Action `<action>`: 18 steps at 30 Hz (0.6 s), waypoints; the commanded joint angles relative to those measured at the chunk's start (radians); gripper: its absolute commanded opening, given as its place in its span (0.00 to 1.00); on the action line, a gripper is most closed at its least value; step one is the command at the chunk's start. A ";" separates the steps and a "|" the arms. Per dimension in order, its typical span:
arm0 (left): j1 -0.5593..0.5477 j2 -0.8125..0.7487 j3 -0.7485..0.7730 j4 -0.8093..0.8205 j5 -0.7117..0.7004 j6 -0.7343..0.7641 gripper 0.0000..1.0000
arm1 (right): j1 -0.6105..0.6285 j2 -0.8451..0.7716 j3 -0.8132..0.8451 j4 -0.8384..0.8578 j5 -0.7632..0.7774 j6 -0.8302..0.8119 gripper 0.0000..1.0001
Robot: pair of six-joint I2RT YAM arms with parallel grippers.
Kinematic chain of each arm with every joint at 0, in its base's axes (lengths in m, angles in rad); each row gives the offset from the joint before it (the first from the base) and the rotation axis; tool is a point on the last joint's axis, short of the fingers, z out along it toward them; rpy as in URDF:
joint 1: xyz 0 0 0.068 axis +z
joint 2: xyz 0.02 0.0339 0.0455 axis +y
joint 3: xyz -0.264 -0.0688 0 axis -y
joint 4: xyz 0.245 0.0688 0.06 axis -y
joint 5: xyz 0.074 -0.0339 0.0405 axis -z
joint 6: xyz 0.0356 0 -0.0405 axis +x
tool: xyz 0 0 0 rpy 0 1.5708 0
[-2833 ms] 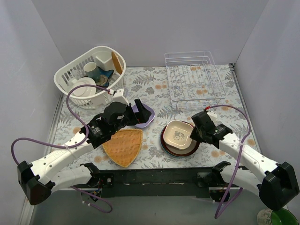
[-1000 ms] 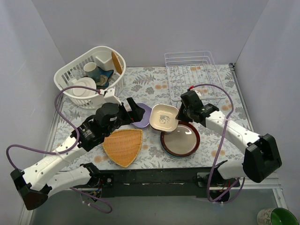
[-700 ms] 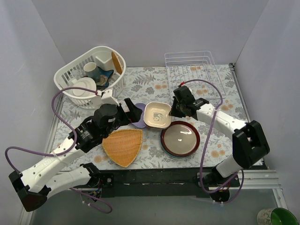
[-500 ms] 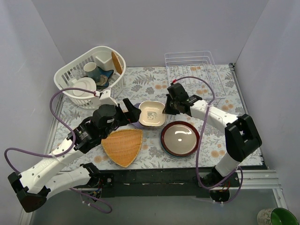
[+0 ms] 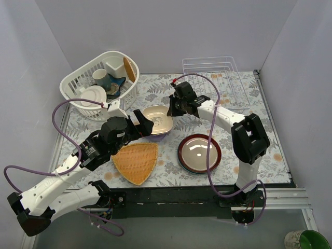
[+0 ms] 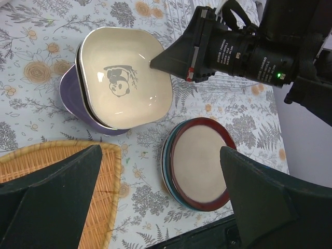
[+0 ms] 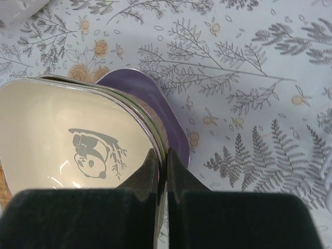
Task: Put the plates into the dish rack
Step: Place the plate at the center of the board.
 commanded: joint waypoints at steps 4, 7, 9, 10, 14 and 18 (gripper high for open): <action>0.003 -0.039 0.041 -0.048 -0.045 -0.014 0.98 | -0.020 0.079 0.145 0.078 -0.188 -0.182 0.01; 0.003 -0.048 0.039 -0.059 -0.051 -0.021 0.98 | -0.034 0.119 0.198 0.059 -0.224 -0.220 0.01; 0.003 -0.048 0.039 -0.063 -0.053 -0.024 0.98 | -0.048 0.140 0.246 0.046 -0.239 -0.234 0.01; 0.003 -0.051 0.038 -0.066 -0.055 -0.026 0.98 | -0.051 0.163 0.260 0.030 -0.262 -0.251 0.01; 0.003 -0.051 0.039 -0.070 -0.056 -0.029 0.98 | -0.068 0.220 0.339 -0.010 -0.298 -0.297 0.01; 0.003 -0.048 0.042 -0.074 -0.058 -0.030 0.98 | -0.075 0.292 0.419 -0.065 -0.343 -0.355 0.01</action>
